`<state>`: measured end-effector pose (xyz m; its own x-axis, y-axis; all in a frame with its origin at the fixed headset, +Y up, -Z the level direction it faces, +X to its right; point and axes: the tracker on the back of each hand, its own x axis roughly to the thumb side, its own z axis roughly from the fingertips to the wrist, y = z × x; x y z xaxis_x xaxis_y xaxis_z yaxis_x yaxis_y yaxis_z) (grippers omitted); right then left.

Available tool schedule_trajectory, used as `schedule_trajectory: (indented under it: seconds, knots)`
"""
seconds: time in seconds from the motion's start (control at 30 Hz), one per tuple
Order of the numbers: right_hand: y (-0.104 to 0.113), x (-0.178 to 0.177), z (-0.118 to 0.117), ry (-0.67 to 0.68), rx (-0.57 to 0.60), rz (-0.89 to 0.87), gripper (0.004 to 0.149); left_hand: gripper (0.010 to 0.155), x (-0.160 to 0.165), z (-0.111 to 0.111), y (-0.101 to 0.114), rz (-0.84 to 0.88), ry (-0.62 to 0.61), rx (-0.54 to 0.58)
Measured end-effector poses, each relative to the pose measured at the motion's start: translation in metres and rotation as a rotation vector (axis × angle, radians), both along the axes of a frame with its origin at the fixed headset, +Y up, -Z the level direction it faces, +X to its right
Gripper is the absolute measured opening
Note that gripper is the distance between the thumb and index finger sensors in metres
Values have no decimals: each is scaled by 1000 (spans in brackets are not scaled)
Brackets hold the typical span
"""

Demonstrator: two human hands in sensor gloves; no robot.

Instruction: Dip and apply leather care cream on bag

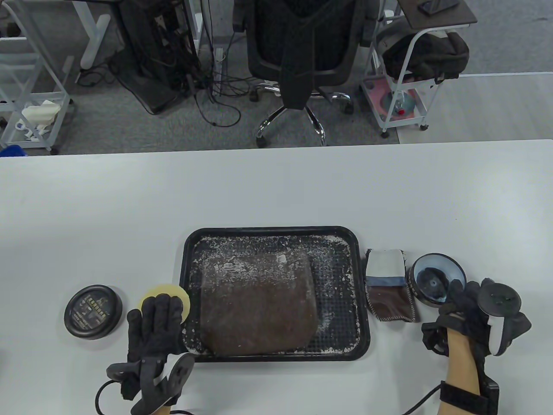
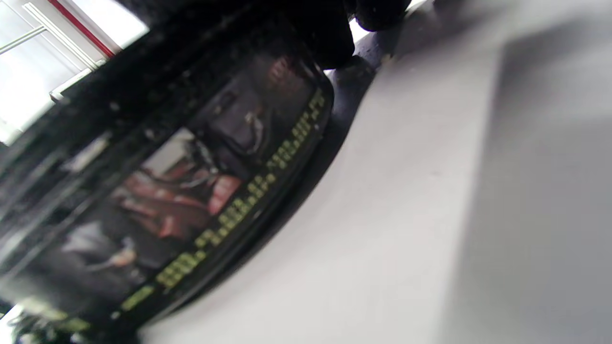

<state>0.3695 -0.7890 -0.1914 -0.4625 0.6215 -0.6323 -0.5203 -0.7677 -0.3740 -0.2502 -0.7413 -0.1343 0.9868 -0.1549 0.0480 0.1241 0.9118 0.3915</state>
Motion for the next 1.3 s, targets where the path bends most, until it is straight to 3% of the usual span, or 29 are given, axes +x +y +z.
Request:
schedule_trajectory:
  seconds: [0.13, 0.53, 0.67, 0.77, 0.8, 0.87, 1.0, 1.17, 1.3]
  knots:
    - [1, 2, 2, -27, 45, -15, 52, 53, 1, 0, 0, -7, 0, -1]
    - [23, 8, 18, -67, 438, -174, 56, 53, 4, -1, 2, 3, -16, 18]
    - [23, 6, 20, -33, 642, -357, 59, 53, 9, 2, 6, 32, -50, 48]
    - [20, -1, 18, 20, 749, -611, 63, 53, 11, 2, 8, 56, -73, 68]
    - [20, -7, 17, 44, 774, -715, 71, 53, 12, 2, 8, 61, -79, 69]
    - [21, -18, 16, 108, 773, -845, 75, 54, 14, 1, 8, 68, -93, 63]
    - [32, -43, 14, 253, 784, -942, 82, 53, 18, 2, 9, 78, -127, 68]
    - [37, -78, 15, 396, 742, -1012, 85, 53, 26, 5, 14, 102, -176, 113]
    - [35, -105, 14, 440, 699, -1004, 86, 53, 36, 7, 19, 229, -294, 140]
